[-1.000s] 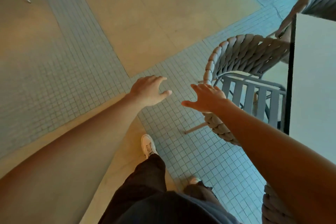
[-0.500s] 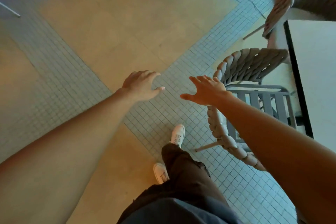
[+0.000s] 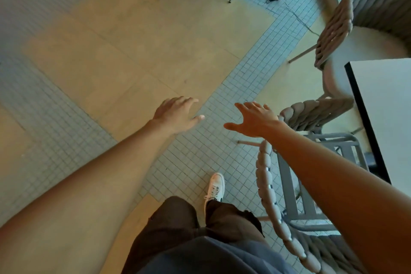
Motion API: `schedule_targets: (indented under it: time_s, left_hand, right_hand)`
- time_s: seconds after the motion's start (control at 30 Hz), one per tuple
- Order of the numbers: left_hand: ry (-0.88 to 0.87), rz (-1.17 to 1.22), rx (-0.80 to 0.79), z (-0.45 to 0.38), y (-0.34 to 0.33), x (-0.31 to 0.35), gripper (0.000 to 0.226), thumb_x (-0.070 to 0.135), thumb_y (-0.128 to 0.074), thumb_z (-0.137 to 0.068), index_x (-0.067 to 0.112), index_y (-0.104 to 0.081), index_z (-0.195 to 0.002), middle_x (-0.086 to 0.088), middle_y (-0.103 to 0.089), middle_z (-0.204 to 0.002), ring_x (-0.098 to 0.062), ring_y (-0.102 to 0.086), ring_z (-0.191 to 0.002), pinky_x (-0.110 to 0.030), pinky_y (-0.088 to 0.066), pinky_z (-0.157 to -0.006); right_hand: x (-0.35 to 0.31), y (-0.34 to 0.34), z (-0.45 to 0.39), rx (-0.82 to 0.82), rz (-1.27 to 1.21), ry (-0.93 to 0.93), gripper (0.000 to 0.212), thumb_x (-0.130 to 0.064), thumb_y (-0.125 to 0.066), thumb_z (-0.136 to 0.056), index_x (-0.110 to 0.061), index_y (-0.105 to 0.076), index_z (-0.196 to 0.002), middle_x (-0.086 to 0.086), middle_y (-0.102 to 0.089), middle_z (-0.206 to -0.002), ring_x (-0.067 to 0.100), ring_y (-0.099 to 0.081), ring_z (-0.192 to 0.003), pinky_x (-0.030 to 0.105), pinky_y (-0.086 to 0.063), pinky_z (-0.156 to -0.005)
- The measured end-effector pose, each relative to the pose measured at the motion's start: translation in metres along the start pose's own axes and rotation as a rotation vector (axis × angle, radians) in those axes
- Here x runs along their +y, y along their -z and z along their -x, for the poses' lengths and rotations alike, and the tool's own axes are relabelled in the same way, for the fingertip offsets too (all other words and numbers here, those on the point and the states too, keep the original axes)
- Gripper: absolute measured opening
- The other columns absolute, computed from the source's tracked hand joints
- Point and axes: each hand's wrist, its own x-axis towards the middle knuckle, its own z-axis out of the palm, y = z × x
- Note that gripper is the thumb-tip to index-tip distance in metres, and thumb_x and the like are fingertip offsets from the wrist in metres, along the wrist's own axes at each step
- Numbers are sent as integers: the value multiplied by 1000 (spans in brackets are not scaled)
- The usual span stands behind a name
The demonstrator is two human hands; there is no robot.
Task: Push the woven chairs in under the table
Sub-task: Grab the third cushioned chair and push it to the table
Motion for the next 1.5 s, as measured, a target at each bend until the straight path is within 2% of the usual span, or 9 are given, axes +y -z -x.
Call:
schedule_targets:
  time_s: [0.27,0.6,0.9,1.13,1.33,1.5]
  left_hand:
    - [-91,-16,-11,-102,34,-7,70,70,-44,-90,31,-37,-148,2,-43,-152,-23,-39,-137,-41,-27,-110]
    - [-314,-122,-67,-267,92,-18,71,71,-43,-89,31,-38,-148,3,-43,-152,-22,-41,-137,-40,-28,-110]
    - [-540,-257,-89,-388,142,0,72,72,-41,-89,31,-39,-148,3,-44,-152,-23,-42,-137,-42,-29,-113]
    - [-729,-340,-93,-484,157,64,75,75,-38,-88,31,-39,-148,3,-45,-151,-21,-42,-137,-43,-29,-112]
    - [-778,-344,-90,-564,173,136,72,72,-40,-90,29,-39,-148,3,-46,-151,-20,-42,-137,-42,-26,-114]
    - [-782,-361,-93,-623,192,191,71,71,-39,-91,29,-36,-148,3,-46,-150,-20,-43,-136,-42,-27,-114]
  right_hand:
    - [32,44,-54,31,-61,-113,108,-94,-33,-79,-26,-18,-162,9,-28,-166,32,-25,-152,59,-22,-121]
    - [70,99,-133,42,-214,-365,108,-95,-34,-78,-28,-19,-161,8,-29,-166,31,-25,-152,58,-21,-122]
    - [101,143,-179,94,-320,-529,107,-93,-34,-79,-27,-18,-161,10,-30,-165,31,-26,-151,57,-21,-122]
    - [170,162,-205,138,-385,-673,109,-96,-33,-76,-29,-20,-161,9,-29,-165,30,-26,-151,56,-21,-122]
    - [261,184,-237,189,-437,-733,109,-95,-34,-77,-27,-22,-160,9,-30,-165,32,-27,-150,56,-22,-121]
    - [331,215,-260,151,-419,-731,103,-91,-36,-81,-25,-24,-160,9,-35,-162,30,-31,-147,55,-27,-119]
